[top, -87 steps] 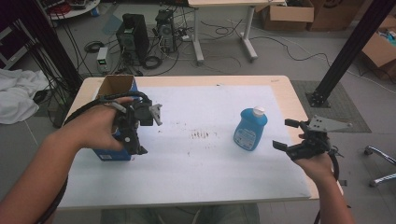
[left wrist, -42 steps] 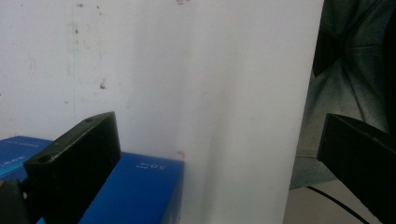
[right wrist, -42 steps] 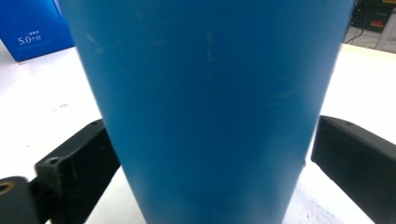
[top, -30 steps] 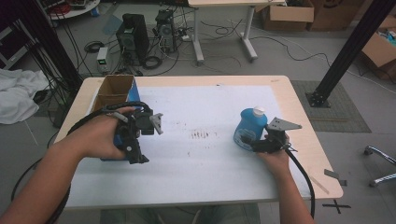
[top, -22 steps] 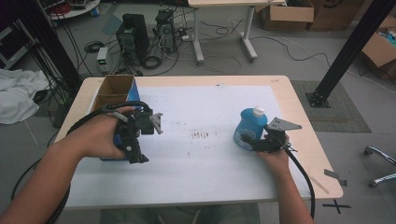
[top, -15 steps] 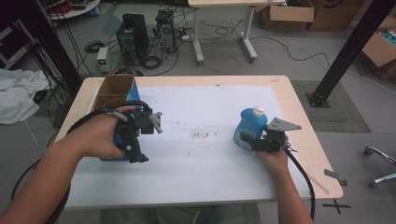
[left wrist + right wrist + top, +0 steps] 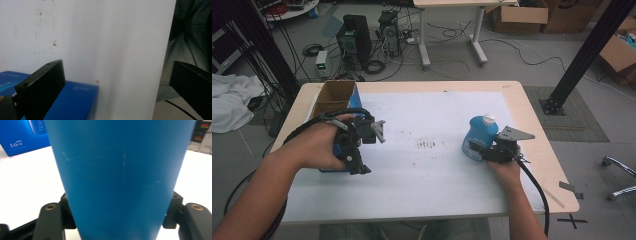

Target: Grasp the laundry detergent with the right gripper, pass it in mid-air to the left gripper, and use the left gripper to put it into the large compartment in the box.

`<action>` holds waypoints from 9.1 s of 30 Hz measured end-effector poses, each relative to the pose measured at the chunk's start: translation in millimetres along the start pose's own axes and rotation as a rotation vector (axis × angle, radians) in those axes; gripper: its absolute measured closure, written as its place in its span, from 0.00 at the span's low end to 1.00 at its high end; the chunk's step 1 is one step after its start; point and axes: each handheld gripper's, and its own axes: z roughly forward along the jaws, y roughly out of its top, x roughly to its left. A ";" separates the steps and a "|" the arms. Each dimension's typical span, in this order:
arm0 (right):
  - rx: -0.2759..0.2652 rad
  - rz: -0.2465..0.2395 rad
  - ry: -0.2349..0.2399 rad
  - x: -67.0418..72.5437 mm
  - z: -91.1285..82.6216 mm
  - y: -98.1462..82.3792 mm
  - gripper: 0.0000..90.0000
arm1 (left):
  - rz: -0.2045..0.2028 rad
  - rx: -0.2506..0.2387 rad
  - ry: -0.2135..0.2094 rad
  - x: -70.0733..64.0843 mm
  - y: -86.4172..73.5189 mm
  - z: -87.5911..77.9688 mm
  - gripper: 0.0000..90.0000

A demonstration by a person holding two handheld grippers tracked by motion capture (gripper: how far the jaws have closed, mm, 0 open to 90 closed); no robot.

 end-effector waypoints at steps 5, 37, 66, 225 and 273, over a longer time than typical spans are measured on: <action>-0.007 -0.009 -0.010 1.9 -0.1 0.2 0.43 | -0.003 0.007 -0.002 1.4 0.2 0.5 0.01; 0.070 -0.093 0.080 19.6 -26.8 36.7 0.50 | 0.009 -0.007 0.007 7.8 10.5 -10.9 0.02; 0.054 -0.178 0.319 102.8 19.6 52.5 0.50 | 0.052 -0.001 -0.014 -3.2 33.1 -11.2 0.03; 0.037 -0.242 0.612 186.4 118.8 78.2 0.26 | 0.124 0.171 0.045 -18.2 78.0 -0.5 0.43; 1.040 -0.538 0.344 102.1 30.3 147.3 0.17 | -0.718 0.188 0.035 73.3 38.2 -150.8 0.43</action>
